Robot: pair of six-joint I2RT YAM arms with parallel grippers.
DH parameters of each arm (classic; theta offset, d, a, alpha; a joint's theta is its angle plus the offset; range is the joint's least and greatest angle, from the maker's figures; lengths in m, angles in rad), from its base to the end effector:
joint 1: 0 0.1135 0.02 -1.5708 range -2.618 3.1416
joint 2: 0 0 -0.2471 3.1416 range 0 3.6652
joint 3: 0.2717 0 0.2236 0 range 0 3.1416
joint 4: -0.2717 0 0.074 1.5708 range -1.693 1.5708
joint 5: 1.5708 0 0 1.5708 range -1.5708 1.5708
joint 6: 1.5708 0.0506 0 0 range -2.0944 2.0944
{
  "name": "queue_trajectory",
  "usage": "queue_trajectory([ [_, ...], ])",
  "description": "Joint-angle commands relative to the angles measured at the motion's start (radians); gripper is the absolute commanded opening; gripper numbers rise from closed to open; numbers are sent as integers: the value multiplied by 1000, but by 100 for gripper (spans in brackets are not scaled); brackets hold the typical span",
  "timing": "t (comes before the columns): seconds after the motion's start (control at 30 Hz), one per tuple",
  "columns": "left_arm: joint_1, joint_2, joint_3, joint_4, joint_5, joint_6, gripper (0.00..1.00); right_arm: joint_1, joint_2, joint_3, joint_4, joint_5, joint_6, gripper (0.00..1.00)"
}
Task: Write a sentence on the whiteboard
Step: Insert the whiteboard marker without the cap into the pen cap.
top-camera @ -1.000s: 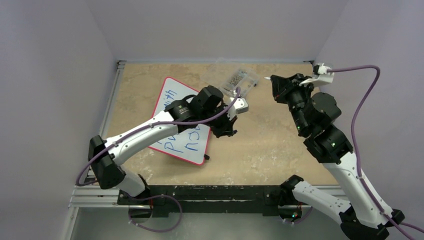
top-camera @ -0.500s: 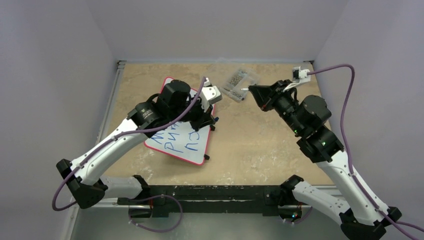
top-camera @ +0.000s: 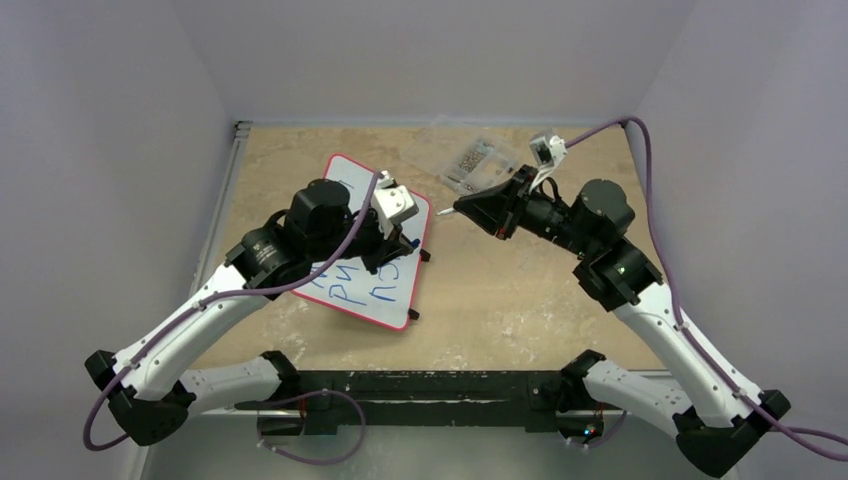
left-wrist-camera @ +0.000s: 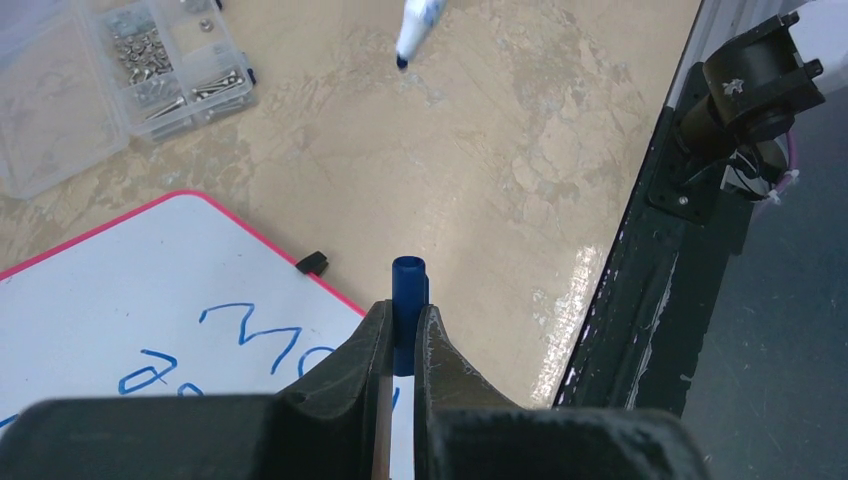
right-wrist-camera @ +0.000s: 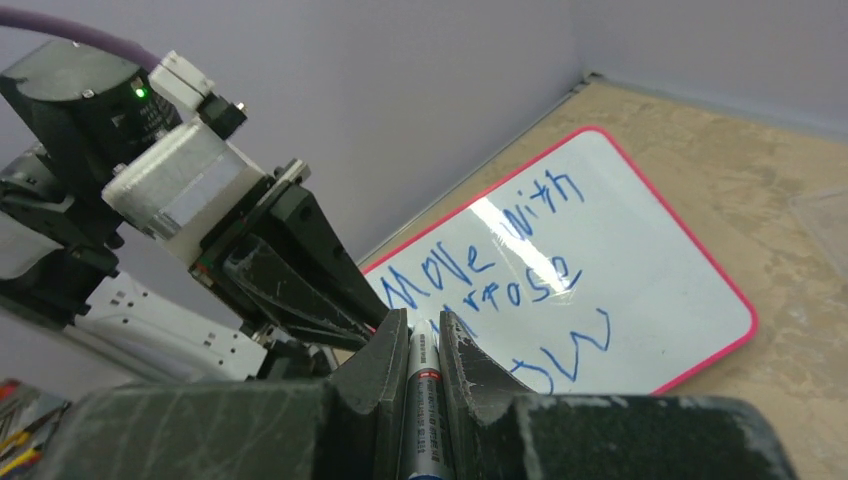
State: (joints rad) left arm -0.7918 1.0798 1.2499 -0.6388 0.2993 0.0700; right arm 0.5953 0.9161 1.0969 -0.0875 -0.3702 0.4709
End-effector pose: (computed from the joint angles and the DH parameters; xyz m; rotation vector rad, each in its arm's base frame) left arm 0.1403 -0.1633 0.3717 1.0504 1.8206 -0.7494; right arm 0.1481 0.1224 0.4186 -0.4166 1.5353 1.1207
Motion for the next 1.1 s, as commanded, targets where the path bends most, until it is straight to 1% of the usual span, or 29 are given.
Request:
queue_trajectory([
  [0.0, 5, -50, -23, 73, 8, 19, 0, -2, 42, -12, 55, -176, 17, 0],
  [0.33, 6, -64, -37, 81, 8, 26, 0, -2, 102, -29, 70, -241, 26, 0],
  [1.07, 6, -52, -38, 91, 24, 18, 0, -2, 137, -34, 79, -257, 36, 0],
])
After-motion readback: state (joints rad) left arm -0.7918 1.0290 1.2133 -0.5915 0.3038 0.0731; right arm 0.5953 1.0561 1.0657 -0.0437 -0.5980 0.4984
